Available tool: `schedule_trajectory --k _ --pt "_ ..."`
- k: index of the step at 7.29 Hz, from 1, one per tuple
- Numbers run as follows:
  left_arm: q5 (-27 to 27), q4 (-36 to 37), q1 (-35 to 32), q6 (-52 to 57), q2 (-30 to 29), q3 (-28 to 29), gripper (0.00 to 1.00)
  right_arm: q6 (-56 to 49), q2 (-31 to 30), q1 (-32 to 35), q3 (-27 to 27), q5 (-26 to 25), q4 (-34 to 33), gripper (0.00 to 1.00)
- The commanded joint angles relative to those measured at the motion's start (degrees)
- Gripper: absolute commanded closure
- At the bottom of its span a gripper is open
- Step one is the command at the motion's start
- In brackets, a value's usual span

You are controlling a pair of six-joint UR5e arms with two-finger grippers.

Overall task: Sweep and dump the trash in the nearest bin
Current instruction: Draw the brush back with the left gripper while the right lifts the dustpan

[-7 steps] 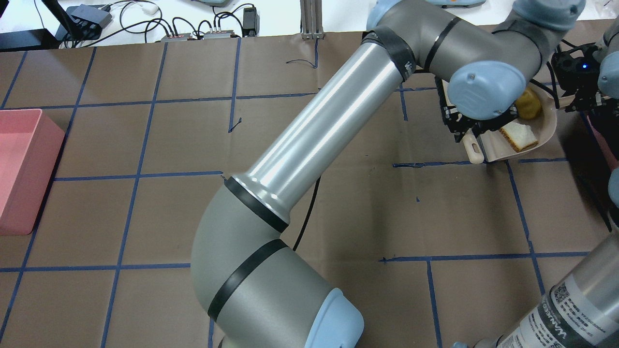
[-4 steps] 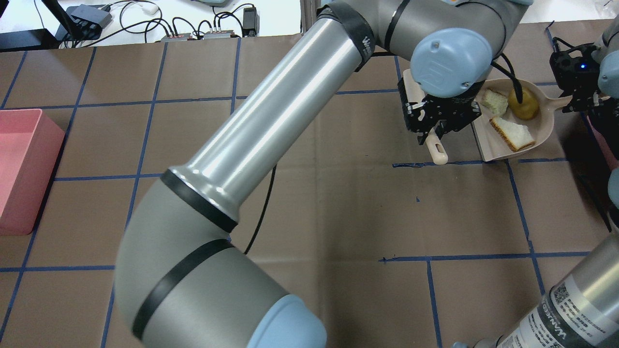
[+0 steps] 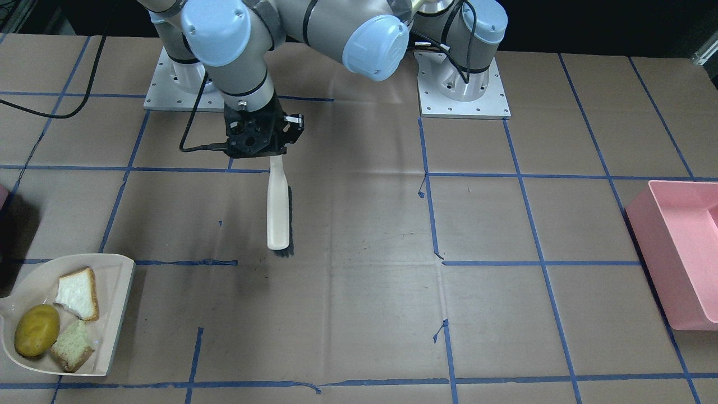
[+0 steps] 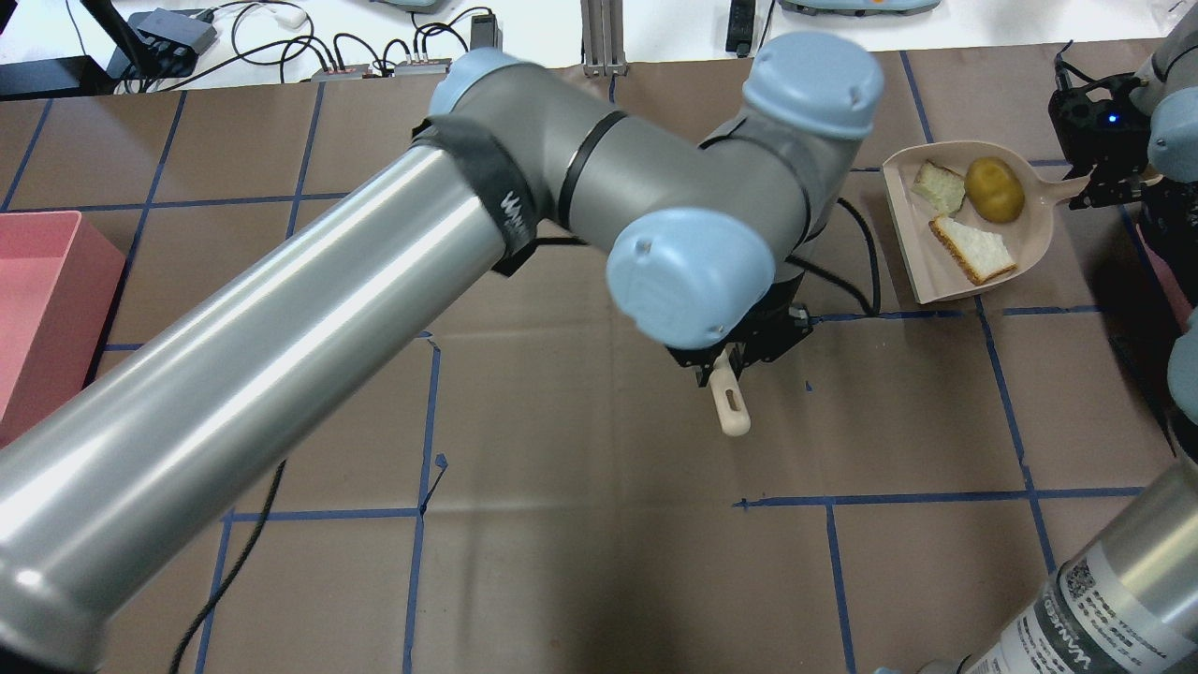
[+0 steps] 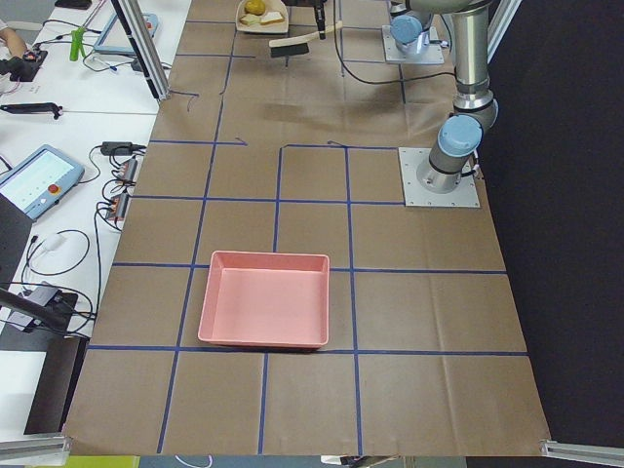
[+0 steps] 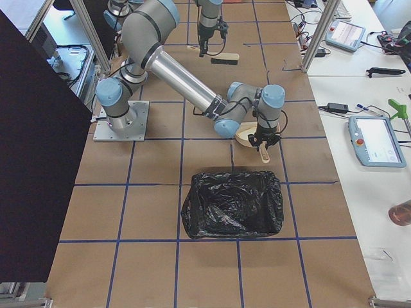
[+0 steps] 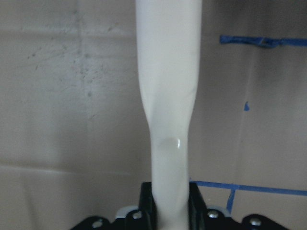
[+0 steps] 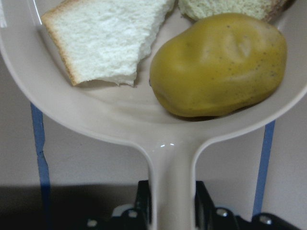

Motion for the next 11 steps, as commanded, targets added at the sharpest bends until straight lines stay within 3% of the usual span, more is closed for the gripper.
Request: schedule_trajectory --k 1,3,4,8,9,11 --pt "-0.04 11.73 0.04 -0.10 11.11 -21.01 1.00 1.24 -1.62 0.21 -0.08 1.82 1.34 1.00" --pt "-0.83 22.97 -0.83 -0.79 15.79 -35.36 1.00 1.24 -3.28 0.21 -0.17 1.92 2.64 1.00" --pt "-4.40 25.38 -1.53 -4.02 17.20 -38.65 1.00 1.33 -4.51 0.21 -0.69 1.92 4.74 1.00" --pt "-5.05 26.46 -3.91 -3.62 19.32 -41.49 1.00 2.12 -7.50 -0.23 -5.96 1.92 17.56 1.00" --pt "-4.88 27.50 -4.00 1.26 20.72 -42.19 1.00 2.38 -9.25 -0.32 -7.37 1.83 21.86 1.00" --pt "-4.79 34.34 -3.91 3.42 22.74 -47.19 1.00 1.95 -12.33 -1.36 -7.91 0.96 26.99 1.00"
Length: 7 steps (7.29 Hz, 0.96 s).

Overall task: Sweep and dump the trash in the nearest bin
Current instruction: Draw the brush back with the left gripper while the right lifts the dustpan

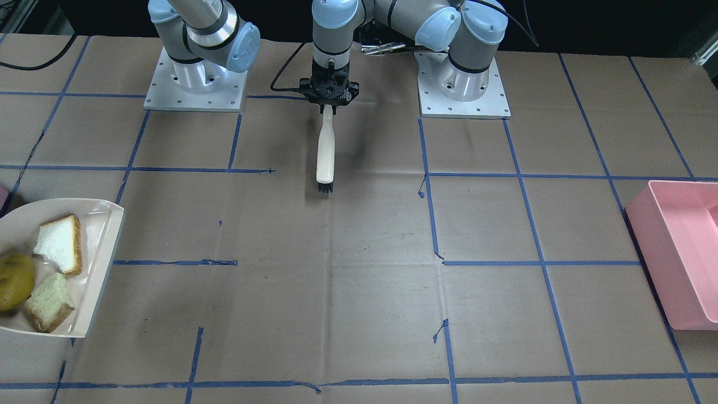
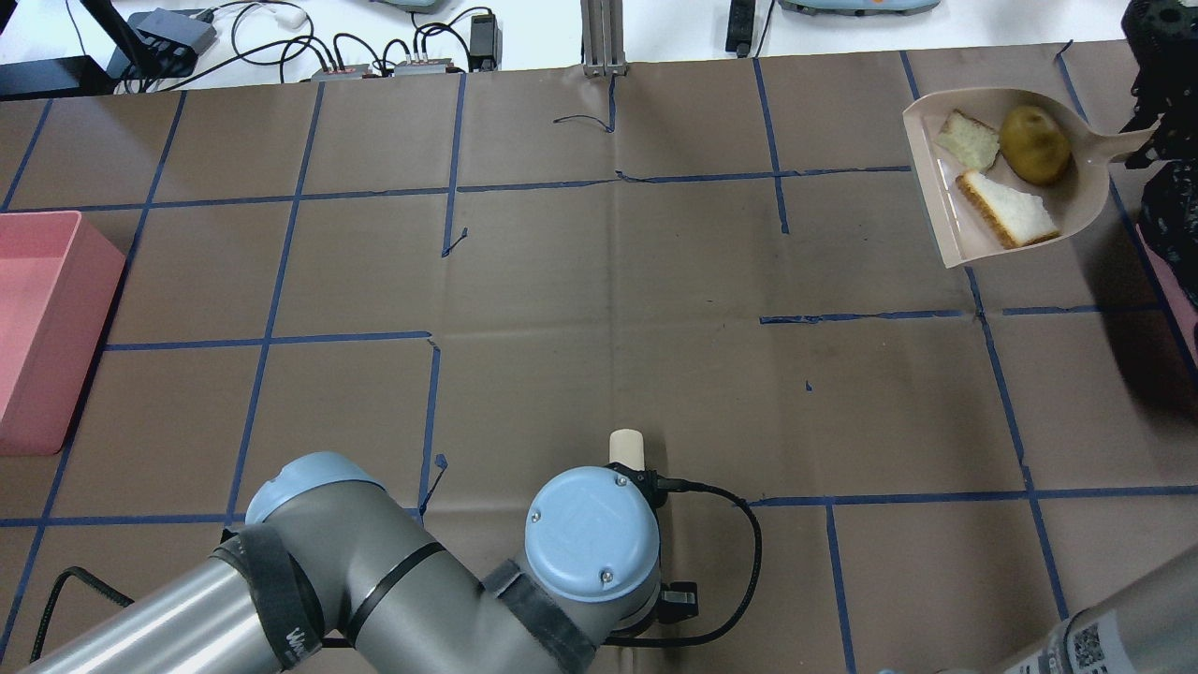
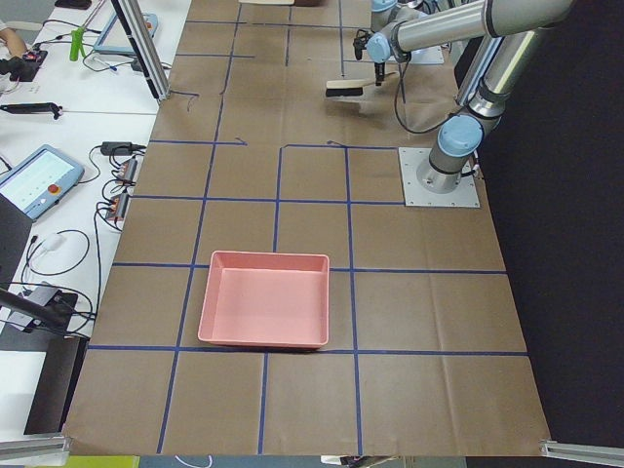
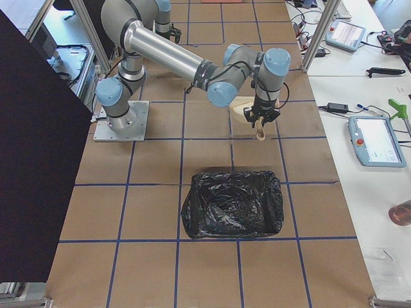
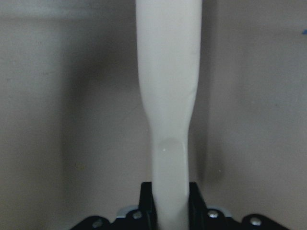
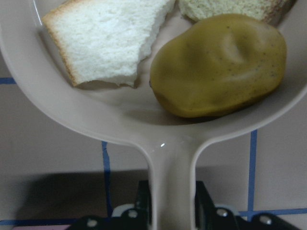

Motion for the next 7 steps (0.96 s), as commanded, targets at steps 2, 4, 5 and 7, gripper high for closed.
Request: schedule_trajectory --k 2,4,5,7 --pt "-0.02 3.58 -0.15 0.05 1.07 -3.19 1.00 -6.11 -2.27 -7.27 -0.62 -1.31 3.20 1.00" --pt "0.07 3.58 -0.06 -5.29 1.16 -3.81 1.00 -11.15 -2.18 -12.39 -1.06 -3.58 1.98 1.00" --pt "0.06 3.58 -0.15 -5.49 1.25 -4.33 1.00 -13.00 -1.74 -13.80 -1.93 -4.64 -0.21 1.00" --pt "-0.02 3.58 -0.15 -5.67 1.42 -4.69 0.94 -15.37 0.27 -15.04 -5.35 -6.94 -2.15 1.00"
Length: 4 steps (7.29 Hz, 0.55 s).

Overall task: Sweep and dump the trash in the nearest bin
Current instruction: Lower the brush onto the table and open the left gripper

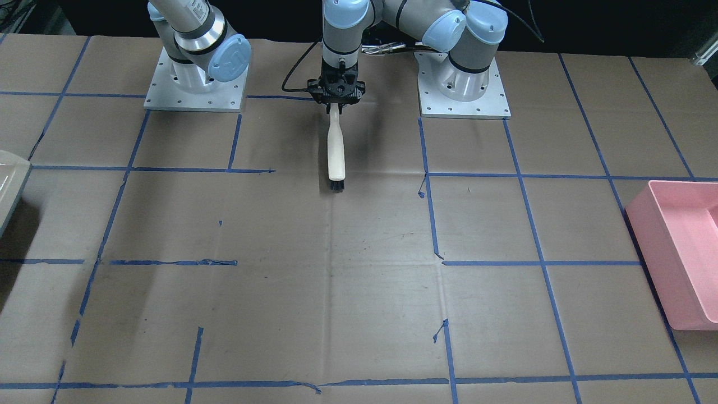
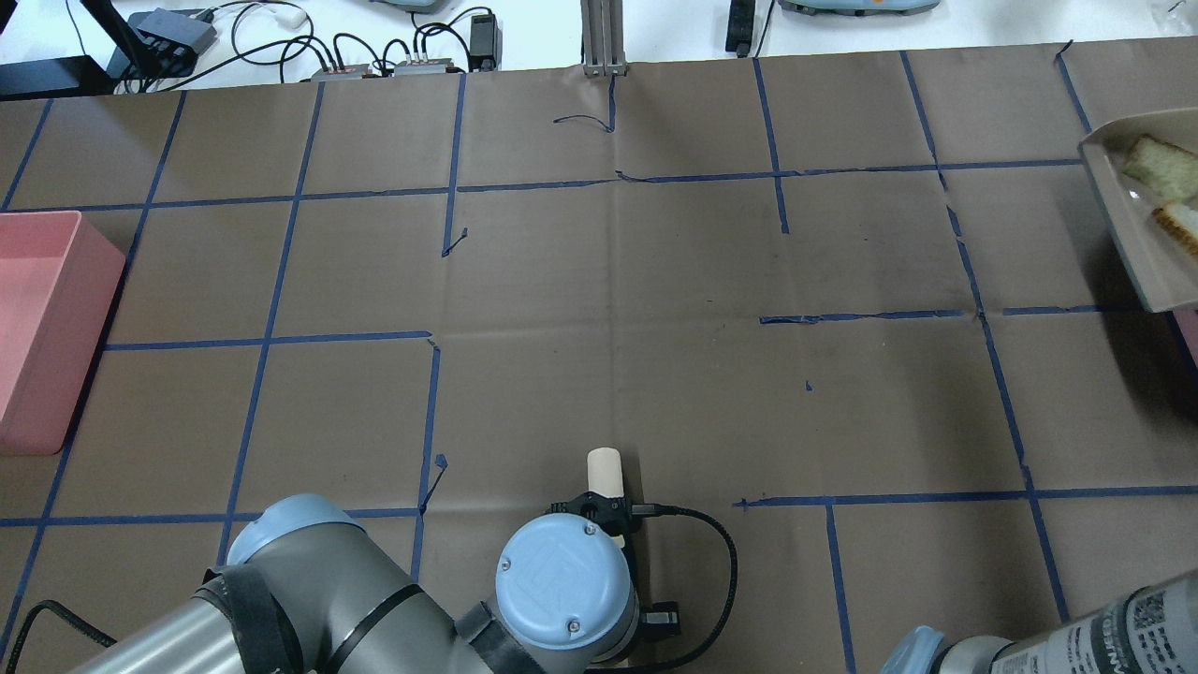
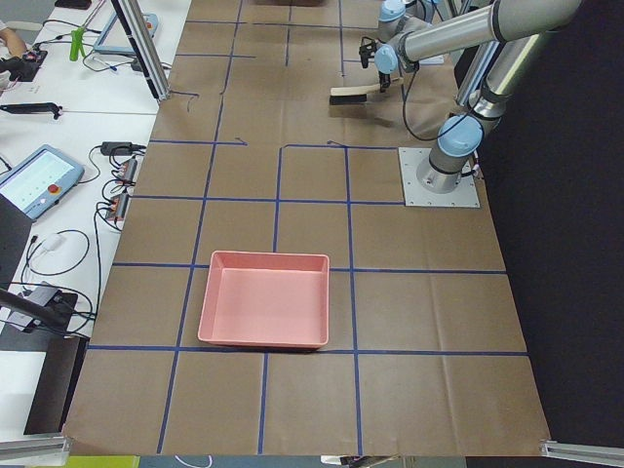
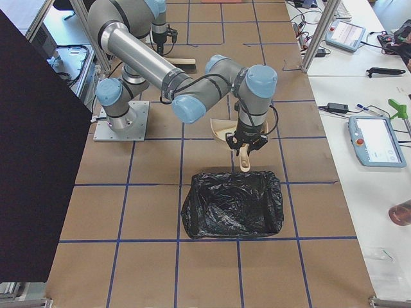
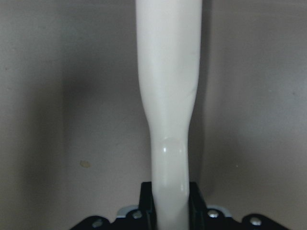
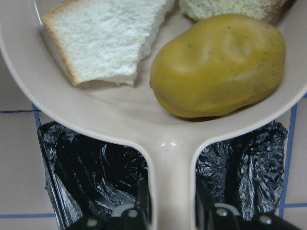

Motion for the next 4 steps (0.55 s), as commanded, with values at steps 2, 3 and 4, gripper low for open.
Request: schedule_trajectory --k 2,3,4 --pt "0.23 0.00 -0.01 0.27 0.37 -0.20 0.65 -4.83 5.46 -5.94 -6.75 -0.98 -1.44 1.00" --pt "0.49 0.00 0.08 0.36 0.46 -0.20 0.48 -8.93 7.40 -6.57 -9.21 -1.07 -1.61 1.00" --pt "0.58 0.00 0.08 0.53 0.72 -0.20 0.36 -11.23 9.33 -8.40 -11.85 -1.16 -1.70 1.00"
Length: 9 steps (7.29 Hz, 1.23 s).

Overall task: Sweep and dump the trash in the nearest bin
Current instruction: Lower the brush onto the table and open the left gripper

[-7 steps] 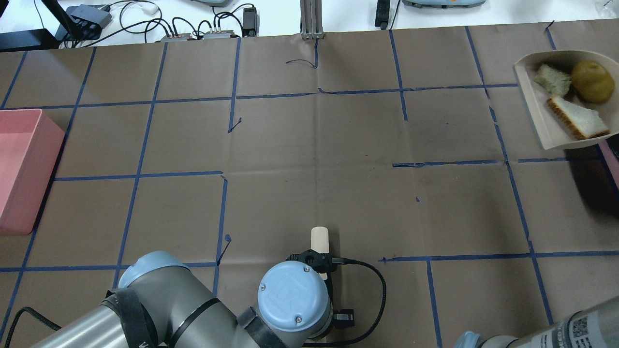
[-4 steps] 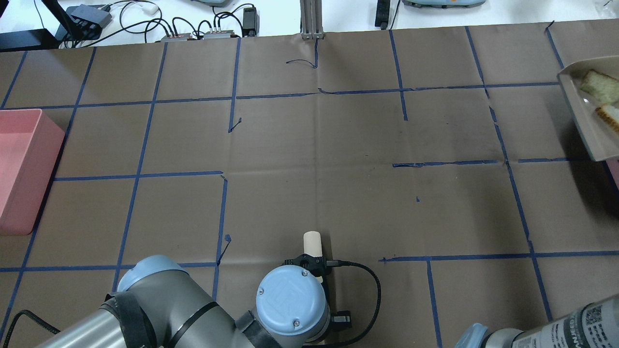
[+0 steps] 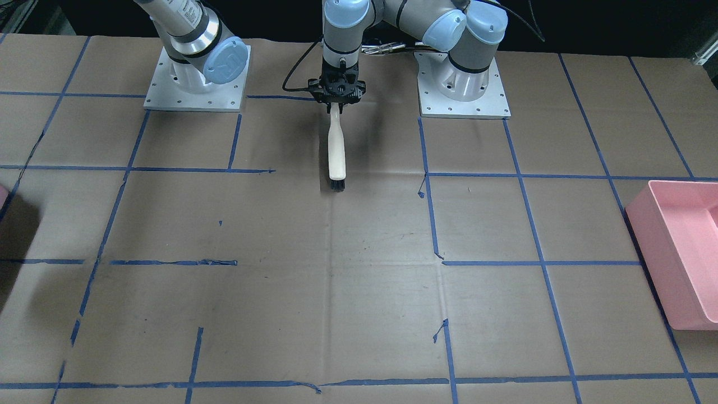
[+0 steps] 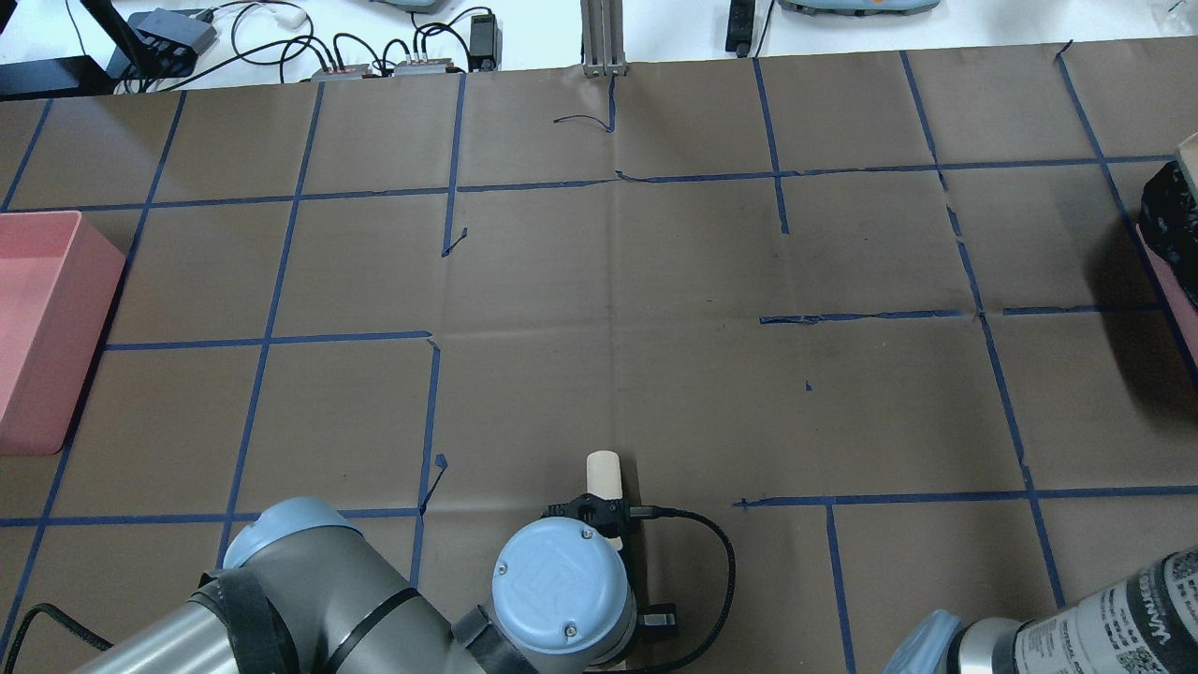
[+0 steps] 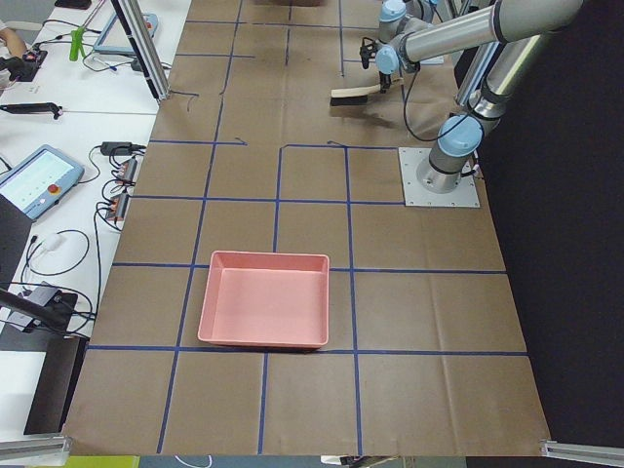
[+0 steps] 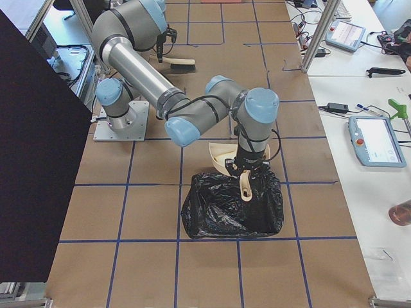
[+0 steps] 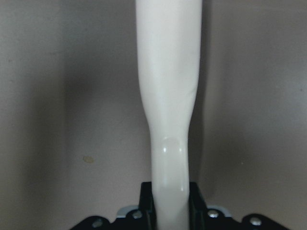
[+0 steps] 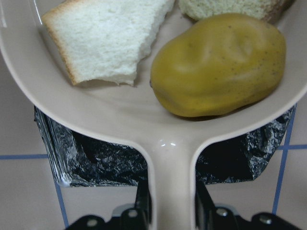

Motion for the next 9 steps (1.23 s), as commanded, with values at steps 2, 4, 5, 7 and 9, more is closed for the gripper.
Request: schedule_trajectory --k 2,4,5,7,9 --pt "0.28 0.00 0.13 0.28 0.59 0.52 0.28 -7.82 4.84 -4.88 -5.90 -0.11 -0.31 1.00" --pt "0.28 0.35 1.17 0.45 1.03 1.92 0.17 -10.64 5.46 -9.00 -6.53 0.06 -0.66 1.00" --pt "0.36 0.18 2.40 1.23 0.95 4.45 0.12 -11.44 5.72 -9.54 -6.27 -0.03 -2.14 1.00" --pt "0.37 -0.79 8.18 16.71 0.77 11.13 0.04 -11.89 5.72 -9.55 -6.26 -0.55 -4.08 0.98" --pt "0.19 -10.22 14.51 23.00 0.42 19.02 0.02 -10.93 5.64 -9.55 -5.83 -0.99 -9.07 0.96"
